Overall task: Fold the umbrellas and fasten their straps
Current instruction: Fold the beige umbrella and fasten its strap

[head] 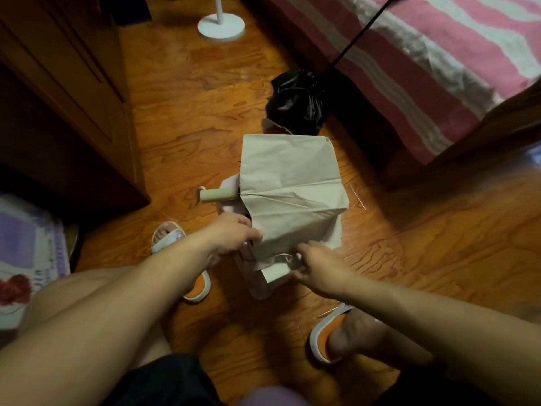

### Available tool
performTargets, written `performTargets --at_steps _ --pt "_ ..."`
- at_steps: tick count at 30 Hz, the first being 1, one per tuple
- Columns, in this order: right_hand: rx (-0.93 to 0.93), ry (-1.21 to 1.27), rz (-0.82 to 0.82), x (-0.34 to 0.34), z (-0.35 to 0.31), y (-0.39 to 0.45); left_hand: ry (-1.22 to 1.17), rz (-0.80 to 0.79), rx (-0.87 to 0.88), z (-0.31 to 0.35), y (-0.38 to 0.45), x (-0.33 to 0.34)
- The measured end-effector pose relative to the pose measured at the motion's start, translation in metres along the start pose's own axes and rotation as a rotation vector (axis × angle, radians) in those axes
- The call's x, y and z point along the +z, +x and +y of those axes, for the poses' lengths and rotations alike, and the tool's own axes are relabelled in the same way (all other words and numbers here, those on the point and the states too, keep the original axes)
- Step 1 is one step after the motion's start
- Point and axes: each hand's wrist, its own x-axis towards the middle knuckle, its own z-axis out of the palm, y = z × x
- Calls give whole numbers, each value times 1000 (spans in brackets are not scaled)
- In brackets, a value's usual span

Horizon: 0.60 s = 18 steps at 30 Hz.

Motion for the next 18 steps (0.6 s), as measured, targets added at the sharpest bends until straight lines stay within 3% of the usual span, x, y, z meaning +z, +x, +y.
performTargets --at_steps 4,9,12,15,18 --pt "-83 31 6 8 -7 -2 -254 80 7 2 -1 -9" --pt "-304 235 308 -36 -11 -37 -263 119 124 -9 -7 -22" --pt "-270 510 440 -71 -13 -43 -244 133 175 -6 -9 -26" --pt "-200 707 441 -109 -19 -38 -197 171 260 -2 -7 -28" --pt "-194 878 409 -138 -23 -26 -190 71 336 6 -6 -29"
